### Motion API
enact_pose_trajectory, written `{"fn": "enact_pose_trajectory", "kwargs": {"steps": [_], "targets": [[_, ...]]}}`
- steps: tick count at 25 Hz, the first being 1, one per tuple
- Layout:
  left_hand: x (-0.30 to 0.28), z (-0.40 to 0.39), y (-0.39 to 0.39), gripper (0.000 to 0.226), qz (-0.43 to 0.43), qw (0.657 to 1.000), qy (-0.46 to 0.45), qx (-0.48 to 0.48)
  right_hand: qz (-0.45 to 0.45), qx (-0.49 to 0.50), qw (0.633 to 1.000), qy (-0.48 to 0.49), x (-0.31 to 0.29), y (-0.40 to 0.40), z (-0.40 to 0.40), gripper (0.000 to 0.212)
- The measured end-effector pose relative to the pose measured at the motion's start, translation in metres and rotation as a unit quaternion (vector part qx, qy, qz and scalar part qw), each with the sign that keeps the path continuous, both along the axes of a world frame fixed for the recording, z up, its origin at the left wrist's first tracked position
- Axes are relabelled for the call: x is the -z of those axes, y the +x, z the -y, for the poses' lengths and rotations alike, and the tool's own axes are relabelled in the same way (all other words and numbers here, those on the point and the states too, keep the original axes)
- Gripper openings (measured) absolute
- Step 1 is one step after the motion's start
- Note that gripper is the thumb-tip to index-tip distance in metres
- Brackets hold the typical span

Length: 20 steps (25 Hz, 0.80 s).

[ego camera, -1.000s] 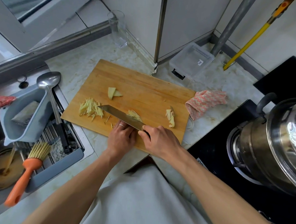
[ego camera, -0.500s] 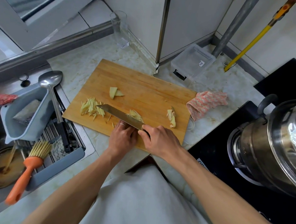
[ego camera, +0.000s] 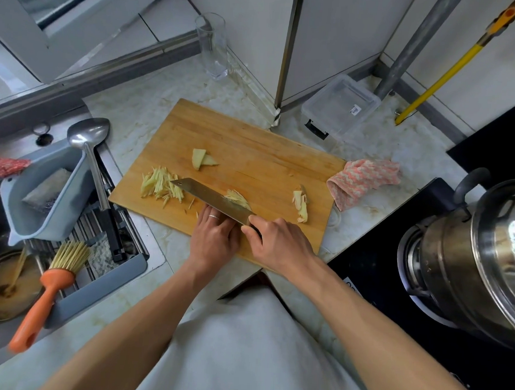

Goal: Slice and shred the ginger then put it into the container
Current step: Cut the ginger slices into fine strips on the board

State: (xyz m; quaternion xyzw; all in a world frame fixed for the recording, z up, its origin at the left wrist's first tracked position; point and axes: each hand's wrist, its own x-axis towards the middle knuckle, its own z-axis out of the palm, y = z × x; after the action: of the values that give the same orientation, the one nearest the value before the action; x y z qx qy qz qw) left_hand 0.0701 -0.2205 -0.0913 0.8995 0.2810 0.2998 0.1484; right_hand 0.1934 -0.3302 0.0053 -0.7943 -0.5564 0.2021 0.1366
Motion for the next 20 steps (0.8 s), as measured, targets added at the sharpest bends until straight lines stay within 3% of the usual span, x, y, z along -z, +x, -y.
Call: {"fn": "enact_pose_trajectory", "kwargs": {"steps": [20], "targets": [[-0.0068, 0.0061, -0.0003, 0.029, -0.020, 0.999, 0.020, -0.032, -0.022, 0.016, 1.000, -0.013, -0.0071, 0.0021, 0.0030, 0.039]]}}
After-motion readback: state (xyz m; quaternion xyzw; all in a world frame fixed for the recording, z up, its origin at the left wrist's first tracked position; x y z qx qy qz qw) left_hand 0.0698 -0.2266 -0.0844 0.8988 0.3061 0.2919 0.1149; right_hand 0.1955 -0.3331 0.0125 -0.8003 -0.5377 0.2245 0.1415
